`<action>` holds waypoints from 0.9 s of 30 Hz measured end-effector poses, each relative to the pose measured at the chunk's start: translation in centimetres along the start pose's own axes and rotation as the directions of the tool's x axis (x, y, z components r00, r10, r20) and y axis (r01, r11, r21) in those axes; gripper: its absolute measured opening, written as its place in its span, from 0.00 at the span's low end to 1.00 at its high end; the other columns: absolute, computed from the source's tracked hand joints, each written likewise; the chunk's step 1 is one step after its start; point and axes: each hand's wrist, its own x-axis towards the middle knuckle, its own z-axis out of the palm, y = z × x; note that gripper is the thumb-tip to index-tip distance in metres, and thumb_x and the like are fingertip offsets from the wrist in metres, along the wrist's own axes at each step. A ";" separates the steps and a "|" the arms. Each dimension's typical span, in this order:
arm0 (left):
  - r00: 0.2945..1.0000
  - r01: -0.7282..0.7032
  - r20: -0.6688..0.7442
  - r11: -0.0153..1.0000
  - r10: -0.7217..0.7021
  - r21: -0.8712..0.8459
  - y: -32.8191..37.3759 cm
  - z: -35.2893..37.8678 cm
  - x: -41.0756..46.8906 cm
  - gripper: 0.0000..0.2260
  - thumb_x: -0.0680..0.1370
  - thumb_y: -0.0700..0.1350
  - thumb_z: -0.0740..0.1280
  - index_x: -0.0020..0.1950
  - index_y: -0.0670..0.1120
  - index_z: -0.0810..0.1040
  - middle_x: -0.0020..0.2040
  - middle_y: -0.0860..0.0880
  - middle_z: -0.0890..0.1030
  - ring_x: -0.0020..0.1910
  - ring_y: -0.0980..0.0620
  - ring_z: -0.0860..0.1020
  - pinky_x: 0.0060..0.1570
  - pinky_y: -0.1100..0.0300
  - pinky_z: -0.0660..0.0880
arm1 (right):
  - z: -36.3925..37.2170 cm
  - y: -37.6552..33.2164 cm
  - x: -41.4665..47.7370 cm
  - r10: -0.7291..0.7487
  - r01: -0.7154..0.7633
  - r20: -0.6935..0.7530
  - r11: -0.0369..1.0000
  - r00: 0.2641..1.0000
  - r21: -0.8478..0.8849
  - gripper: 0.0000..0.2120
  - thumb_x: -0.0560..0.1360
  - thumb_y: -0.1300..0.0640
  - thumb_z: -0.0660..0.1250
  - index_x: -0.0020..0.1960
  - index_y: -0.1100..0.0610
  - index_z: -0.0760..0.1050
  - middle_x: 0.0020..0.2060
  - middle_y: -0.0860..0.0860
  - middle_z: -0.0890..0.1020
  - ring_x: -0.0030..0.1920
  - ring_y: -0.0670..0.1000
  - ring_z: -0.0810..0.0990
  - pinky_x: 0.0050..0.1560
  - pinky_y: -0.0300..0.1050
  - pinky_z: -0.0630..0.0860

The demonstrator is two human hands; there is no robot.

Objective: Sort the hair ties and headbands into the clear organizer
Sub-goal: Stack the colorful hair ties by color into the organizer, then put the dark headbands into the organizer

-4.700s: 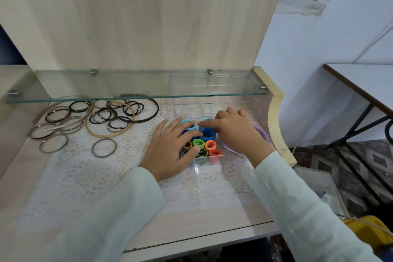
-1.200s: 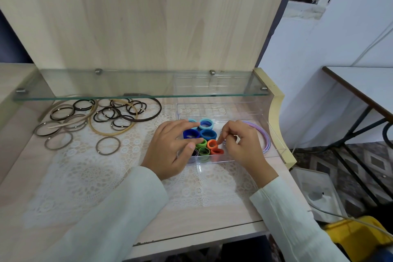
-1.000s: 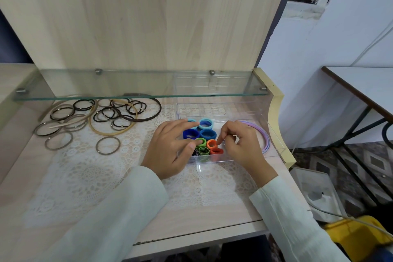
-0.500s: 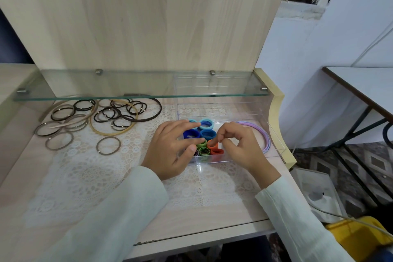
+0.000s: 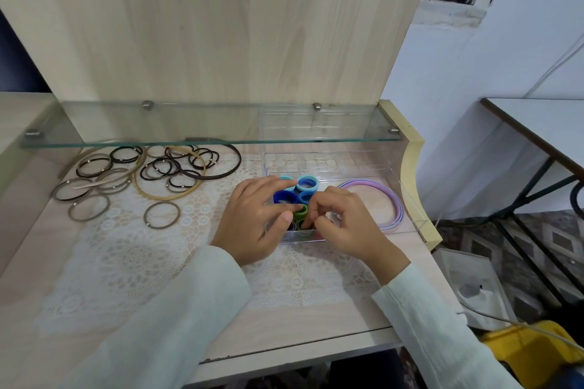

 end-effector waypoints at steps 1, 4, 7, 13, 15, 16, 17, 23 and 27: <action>1.000 -0.002 -0.003 1.000 0.002 -0.002 0.0 0.0 0.0 0.19 0.80 0.51 0.54 0.55 0.51 0.85 0.66 0.52 0.78 0.68 0.49 0.72 0.67 0.49 0.63 | 0.0 0.0 0.1 -0.003 0.003 0.003 1.000 1.000 -0.004 0.08 0.67 0.56 0.58 0.35 0.56 0.75 0.31 0.52 0.80 0.37 0.52 0.75 0.38 0.55 0.73; 1.000 -0.006 -0.006 1.000 0.006 -0.011 0.0 0.0 0.1 0.19 0.80 0.51 0.54 0.55 0.51 0.85 0.66 0.51 0.78 0.68 0.49 0.72 0.66 0.49 0.63 | 0.1 -0.4 0.3 -0.020 0.020 0.000 1.000 1.000 -0.019 0.06 0.67 0.57 0.59 0.35 0.56 0.74 0.30 0.51 0.79 0.35 0.52 0.74 0.38 0.54 0.72; 1.000 0.001 -0.013 1.000 -0.001 -0.020 0.1 0.0 0.1 0.19 0.80 0.51 0.55 0.57 0.49 0.84 0.66 0.52 0.78 0.68 0.49 0.72 0.66 0.49 0.64 | 0.0 -0.6 0.4 -0.013 0.013 -0.051 1.000 0.999 0.010 0.06 0.67 0.60 0.59 0.35 0.57 0.73 0.30 0.48 0.81 0.36 0.52 0.75 0.39 0.53 0.73; 0.995 0.083 -0.049 0.996 -0.083 0.015 0.1 0.0 0.2 0.18 0.80 0.51 0.54 0.60 0.49 0.81 0.64 0.55 0.78 0.66 0.53 0.73 0.65 0.56 0.64 | -1.0 -0.1 -0.2 0.166 -0.131 -0.252 0.980 0.953 0.148 0.06 0.71 0.62 0.59 0.39 0.58 0.74 0.35 0.48 0.83 0.39 0.48 0.80 0.42 0.33 0.72; 0.989 0.131 -0.074 0.990 -0.127 0.051 0.0 0.0 0.2 0.19 0.81 0.51 0.52 0.61 0.49 0.80 0.64 0.54 0.78 0.65 0.53 0.73 0.64 0.59 0.63 | -1.5 0.7 -0.5 0.234 -0.225 -0.341 0.972 0.910 0.067 0.06 0.73 0.62 0.60 0.41 0.56 0.75 0.37 0.44 0.82 0.42 0.45 0.79 0.42 0.31 0.70; 0.984 0.157 -0.090 0.985 -0.151 0.068 0.0 0.0 0.2 0.20 0.81 0.51 0.51 0.62 0.50 0.79 0.64 0.54 0.78 0.65 0.54 0.73 0.64 0.59 0.63 | -1.8 1.1 -0.7 0.272 -0.285 -0.394 0.958 0.878 0.026 0.06 0.74 0.61 0.60 0.43 0.55 0.76 0.39 0.43 0.82 0.44 0.44 0.78 0.44 0.34 0.71; 0.979 0.181 -0.111 0.980 -0.172 0.078 0.0 0.0 0.2 0.20 0.81 0.50 0.51 0.62 0.50 0.79 0.64 0.54 0.78 0.65 0.54 0.73 0.64 0.59 0.63 | -2.1 1.7 -1.1 0.308 -0.348 -0.449 0.937 0.839 -0.008 0.07 0.74 0.59 0.60 0.45 0.54 0.76 0.40 0.42 0.81 0.45 0.44 0.76 0.47 0.40 0.73; 0.941 0.313 -0.106 0.945 -0.322 -0.091 -0.3 0.2 0.7 0.23 0.82 0.53 0.48 0.66 0.48 0.77 0.68 0.53 0.75 0.67 0.54 0.72 0.68 0.53 0.65 | -4.9 3.6 -3.6 0.396 -0.520 -0.485 0.841 0.780 -0.149 0.19 0.74 0.56 0.60 0.62 0.59 0.77 0.60 0.53 0.79 0.62 0.54 0.74 0.65 0.47 0.68; 0.924 0.383 0.023 0.921 -0.382 -0.070 -0.6 0.2 0.2 0.29 0.80 0.60 0.44 0.75 0.50 0.69 0.76 0.55 0.67 0.73 0.57 0.64 0.74 0.49 0.60 | -6.2 3.6 -5.0 0.459 -0.558 -0.397 0.809 0.795 -0.183 0.22 0.77 0.58 0.66 0.68 0.64 0.71 0.68 0.58 0.73 0.68 0.55 0.69 0.67 0.40 0.61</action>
